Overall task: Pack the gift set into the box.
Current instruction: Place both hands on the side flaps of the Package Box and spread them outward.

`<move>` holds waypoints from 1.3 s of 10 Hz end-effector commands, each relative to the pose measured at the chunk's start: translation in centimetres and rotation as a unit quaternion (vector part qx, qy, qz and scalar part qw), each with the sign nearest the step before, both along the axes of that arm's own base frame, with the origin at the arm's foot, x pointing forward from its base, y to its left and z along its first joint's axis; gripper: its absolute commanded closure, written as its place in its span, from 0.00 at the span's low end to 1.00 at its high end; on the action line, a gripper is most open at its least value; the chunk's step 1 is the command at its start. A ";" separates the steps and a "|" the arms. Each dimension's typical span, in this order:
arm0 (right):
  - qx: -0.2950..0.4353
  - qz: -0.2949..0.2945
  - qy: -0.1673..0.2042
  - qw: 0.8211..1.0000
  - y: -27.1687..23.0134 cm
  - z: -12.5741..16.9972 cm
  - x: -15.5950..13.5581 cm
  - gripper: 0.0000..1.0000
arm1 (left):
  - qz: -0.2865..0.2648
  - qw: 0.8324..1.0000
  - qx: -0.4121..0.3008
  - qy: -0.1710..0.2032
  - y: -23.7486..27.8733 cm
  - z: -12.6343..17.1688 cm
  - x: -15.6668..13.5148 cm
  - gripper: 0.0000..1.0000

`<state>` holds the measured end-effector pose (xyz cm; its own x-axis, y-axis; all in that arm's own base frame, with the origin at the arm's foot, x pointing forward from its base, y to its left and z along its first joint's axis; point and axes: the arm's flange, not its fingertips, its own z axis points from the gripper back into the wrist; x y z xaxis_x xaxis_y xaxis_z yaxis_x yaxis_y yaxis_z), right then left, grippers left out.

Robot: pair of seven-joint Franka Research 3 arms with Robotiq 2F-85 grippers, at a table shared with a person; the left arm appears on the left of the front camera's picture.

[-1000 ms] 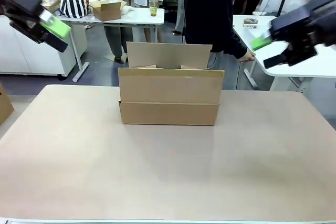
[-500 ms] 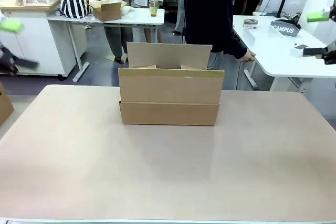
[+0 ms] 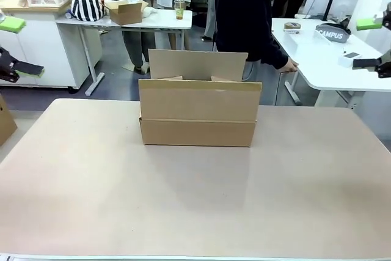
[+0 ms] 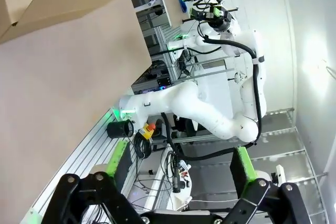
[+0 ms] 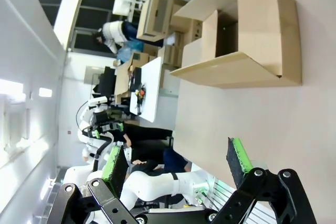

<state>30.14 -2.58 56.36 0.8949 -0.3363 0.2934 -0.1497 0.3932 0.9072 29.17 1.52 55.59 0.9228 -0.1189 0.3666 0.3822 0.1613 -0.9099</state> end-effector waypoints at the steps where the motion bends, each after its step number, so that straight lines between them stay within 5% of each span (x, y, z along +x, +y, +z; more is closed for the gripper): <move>1: 0.013 -0.003 0.002 1.000 0.1 0.5 0.0 0.00 | -0.003 1.000 -0.011 -0.010 -0.1 -0.5 0.3 0.00; 2: 0.013 -0.003 0.002 1.000 0.1 0.5 0.0 0.00 | 0.000 1.000 0.000 0.000 0.0 0.0 0.0 0.00; 4: 0.013 -0.003 0.002 1.000 0.1 0.5 0.0 0.00 | 0.032 0.991 0.133 0.003 -3.0 2.7 1.6 0.00; 8: 0.013 -0.003 0.002 1.000 0.1 0.5 0.0 0.00 | 0.120 0.892 0.430 0.072 -15.1 6.2 13.2 0.00; 10: 0.013 -0.003 0.002 1.000 0.1 0.5 0.0 0.00 | 0.176 0.861 0.476 0.028 -21.1 5.5 15.4 0.00; 13: 0.013 -0.003 0.002 1.000 0.1 0.5 0.0 0.00 | 0.163 0.882 0.441 0.002 -20.6 5.4 14.1 0.00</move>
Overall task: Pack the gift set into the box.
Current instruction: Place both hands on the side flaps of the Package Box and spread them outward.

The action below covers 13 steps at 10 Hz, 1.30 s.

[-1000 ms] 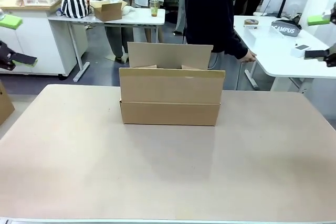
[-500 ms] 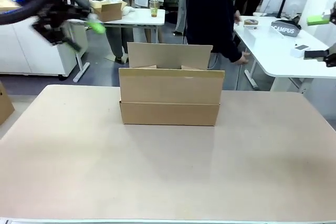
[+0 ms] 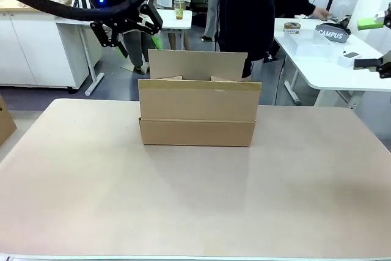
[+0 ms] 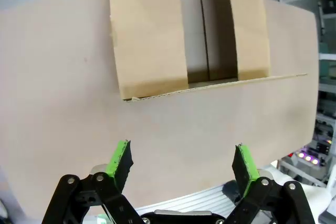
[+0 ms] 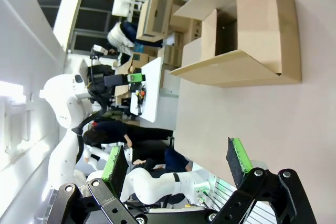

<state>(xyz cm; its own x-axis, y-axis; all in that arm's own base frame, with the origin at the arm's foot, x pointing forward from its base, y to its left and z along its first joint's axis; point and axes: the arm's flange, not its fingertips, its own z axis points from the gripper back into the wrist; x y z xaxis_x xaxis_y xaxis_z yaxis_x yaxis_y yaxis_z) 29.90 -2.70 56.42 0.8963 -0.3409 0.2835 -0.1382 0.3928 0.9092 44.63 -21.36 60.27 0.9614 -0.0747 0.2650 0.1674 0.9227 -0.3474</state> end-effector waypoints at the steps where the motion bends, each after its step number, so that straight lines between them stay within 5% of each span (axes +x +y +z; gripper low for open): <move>1: 0.012 -0.001 -0.003 1.000 0.2 0.4 0.2 0.00 | -0.009 1.000 -0.015 0.003 2.2 0.7 -1.4 0.00; 3: 0.012 -0.001 -0.003 1.000 0.2 0.4 0.2 0.00 | 0.001 1.000 -0.006 0.003 0.9 0.5 -0.3 0.00; 4: 0.012 -0.001 -0.003 1.000 0.2 0.4 0.2 0.00 | 0.074 0.997 -0.001 0.014 0.5 0.4 0.0 0.00; 8: 0.012 -0.001 -0.003 1.000 0.2 0.4 0.2 0.00 | 0.075 0.989 0.125 0.019 -11.0 -3.4 7.1 0.00; 11: 0.012 -0.001 -0.003 1.000 0.2 0.4 0.2 0.00 | 0.099 0.968 0.229 -0.008 -18.3 -7.0 10.3 0.00; 13: 0.012 -0.001 -0.003 1.000 0.2 0.4 0.2 0.00 | 0.103 0.957 0.270 0.005 -20.0 -9.7 11.2 0.00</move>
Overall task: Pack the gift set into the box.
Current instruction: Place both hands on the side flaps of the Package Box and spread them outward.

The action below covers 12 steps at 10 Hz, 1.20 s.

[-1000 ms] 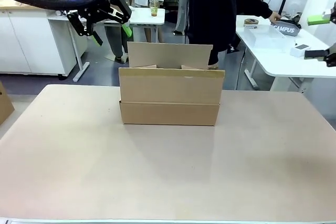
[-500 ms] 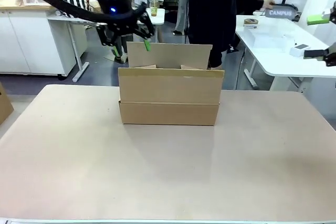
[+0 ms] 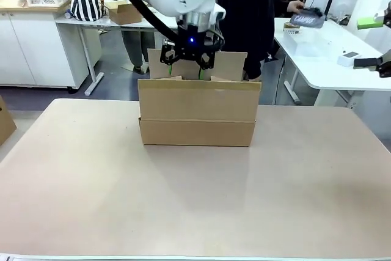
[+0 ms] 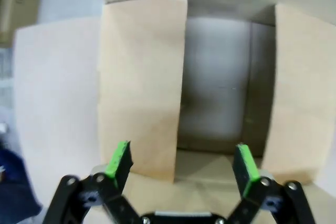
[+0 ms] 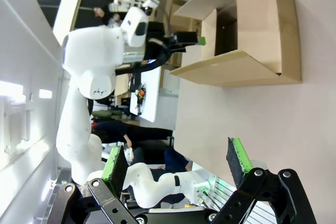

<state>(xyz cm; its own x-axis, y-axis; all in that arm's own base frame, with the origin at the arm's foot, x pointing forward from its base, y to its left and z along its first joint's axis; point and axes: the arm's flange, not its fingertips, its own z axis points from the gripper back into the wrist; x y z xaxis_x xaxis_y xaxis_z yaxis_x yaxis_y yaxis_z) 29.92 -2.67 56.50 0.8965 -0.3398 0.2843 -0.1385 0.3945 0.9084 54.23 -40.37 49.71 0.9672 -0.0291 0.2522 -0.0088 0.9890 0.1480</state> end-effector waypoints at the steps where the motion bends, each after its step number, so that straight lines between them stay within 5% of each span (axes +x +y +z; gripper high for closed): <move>1: 0.013 -0.001 -0.003 1.000 0.2 0.3 0.2 0.00 | 0.033 0.999 0.032 0.007 -1.1 -0.4 2.0 0.00; 3: 0.013 -0.001 -0.003 1.000 0.2 0.3 0.2 0.00 | 0.069 0.996 0.059 -0.013 -1.3 -2.8 3.1 0.00; 12: 0.013 -0.001 -0.003 1.000 0.2 0.3 0.2 0.00 | 0.113 0.980 0.162 0.011 -1.0 -9.8 4.3 0.00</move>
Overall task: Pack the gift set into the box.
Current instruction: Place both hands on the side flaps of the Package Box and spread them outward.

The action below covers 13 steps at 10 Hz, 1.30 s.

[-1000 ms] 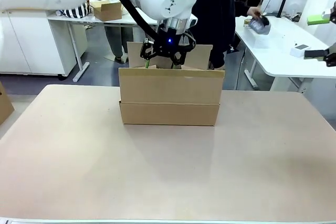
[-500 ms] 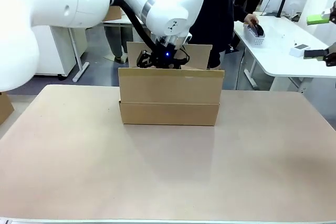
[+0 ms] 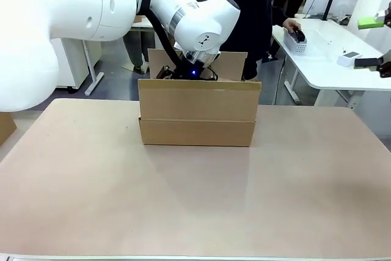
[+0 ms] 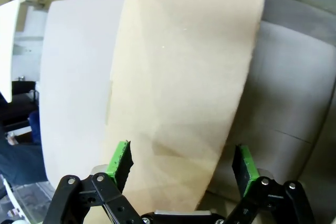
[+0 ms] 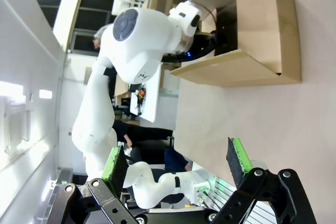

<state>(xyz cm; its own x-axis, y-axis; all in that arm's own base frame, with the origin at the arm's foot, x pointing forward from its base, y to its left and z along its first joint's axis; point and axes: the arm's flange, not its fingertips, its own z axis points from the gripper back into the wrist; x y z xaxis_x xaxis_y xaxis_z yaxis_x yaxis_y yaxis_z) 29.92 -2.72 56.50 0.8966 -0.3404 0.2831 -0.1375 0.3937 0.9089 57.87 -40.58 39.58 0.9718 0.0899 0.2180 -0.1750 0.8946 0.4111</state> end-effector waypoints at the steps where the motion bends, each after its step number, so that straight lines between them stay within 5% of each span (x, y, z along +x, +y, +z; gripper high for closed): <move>1: 0.013 -0.001 -0.004 1.000 0.3 0.3 0.2 0.00 | 0.024 0.999 0.041 -0.005 -0.7 0.1 0.7 0.00; 13: 0.013 -0.001 -0.004 1.000 0.3 0.3 0.2 0.00 | 0.031 0.993 0.101 -0.049 2.3 5.8 -2.0 0.00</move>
<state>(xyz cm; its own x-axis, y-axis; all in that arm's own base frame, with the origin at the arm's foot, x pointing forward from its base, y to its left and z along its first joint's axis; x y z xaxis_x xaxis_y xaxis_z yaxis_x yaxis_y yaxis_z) 29.92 -2.73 56.51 0.8967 -0.3402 0.2831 -0.1376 0.3935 0.9090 56.08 -39.74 45.28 0.9408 0.1218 0.3164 -0.2854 0.7884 0.5450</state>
